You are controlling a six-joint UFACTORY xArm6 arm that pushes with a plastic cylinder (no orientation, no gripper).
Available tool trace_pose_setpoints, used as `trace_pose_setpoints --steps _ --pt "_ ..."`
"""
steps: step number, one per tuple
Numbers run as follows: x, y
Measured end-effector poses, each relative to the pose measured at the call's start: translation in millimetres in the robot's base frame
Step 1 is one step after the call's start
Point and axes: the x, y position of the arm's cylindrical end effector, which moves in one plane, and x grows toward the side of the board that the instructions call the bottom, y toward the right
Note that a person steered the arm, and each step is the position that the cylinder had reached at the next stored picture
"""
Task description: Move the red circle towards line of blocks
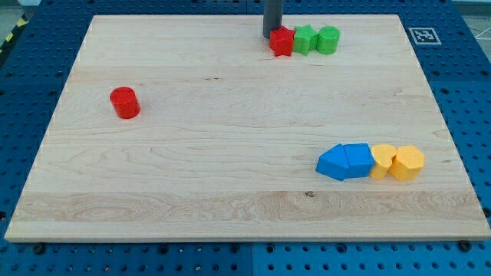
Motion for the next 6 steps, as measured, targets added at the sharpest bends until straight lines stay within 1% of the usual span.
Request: trace_pose_setpoints --steps 1,2,3,4,5,6 --pt "-23.9 -12.8" --pt "-14.2 -63.4" --pt "26.4 -107.4" --pt "72.5 -130.6" --pt "141.8 -142.5" --pt "187.2 -162.8"
